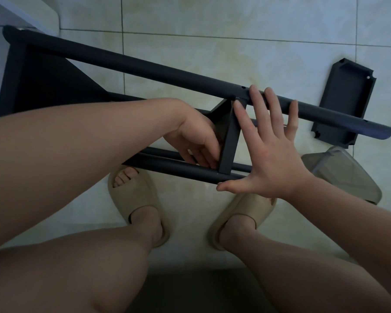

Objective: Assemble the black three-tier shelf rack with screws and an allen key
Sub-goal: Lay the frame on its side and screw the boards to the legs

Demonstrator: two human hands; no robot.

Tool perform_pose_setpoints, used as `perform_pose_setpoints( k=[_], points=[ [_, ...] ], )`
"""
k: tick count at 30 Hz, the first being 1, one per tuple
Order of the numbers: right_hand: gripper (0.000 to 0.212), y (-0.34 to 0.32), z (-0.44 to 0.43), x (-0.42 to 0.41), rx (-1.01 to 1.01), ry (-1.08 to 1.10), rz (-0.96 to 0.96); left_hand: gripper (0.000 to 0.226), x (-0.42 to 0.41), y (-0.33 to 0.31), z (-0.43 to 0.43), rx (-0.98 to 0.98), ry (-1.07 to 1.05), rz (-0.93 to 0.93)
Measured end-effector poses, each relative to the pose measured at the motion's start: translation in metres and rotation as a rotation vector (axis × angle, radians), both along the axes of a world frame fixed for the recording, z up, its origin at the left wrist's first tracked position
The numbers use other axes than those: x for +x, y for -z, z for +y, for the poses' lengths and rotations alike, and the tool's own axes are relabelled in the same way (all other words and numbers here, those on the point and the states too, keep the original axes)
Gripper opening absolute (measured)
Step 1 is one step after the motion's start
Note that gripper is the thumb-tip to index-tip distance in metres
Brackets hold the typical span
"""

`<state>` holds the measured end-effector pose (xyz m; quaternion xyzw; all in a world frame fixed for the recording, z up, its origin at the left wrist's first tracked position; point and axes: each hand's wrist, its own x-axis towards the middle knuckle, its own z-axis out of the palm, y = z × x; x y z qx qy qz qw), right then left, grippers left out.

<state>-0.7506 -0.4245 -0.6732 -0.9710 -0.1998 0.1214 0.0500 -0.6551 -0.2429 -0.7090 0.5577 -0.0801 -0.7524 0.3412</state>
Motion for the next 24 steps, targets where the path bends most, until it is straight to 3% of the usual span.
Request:
perform_pose_setpoints(
  k=[7, 24],
  points=[
    [0.141, 0.0, 0.0, 0.0, -0.004, -0.002, 0.003, 0.008, 0.002, -0.001, -0.009, 0.093, -0.014, -0.071],
    [0.142, -0.001, 0.0, 0.001, -0.005, 0.001, 0.01, 0.015, 0.001, -0.005, -0.009, 0.057, -0.072, -0.083]
  ],
)
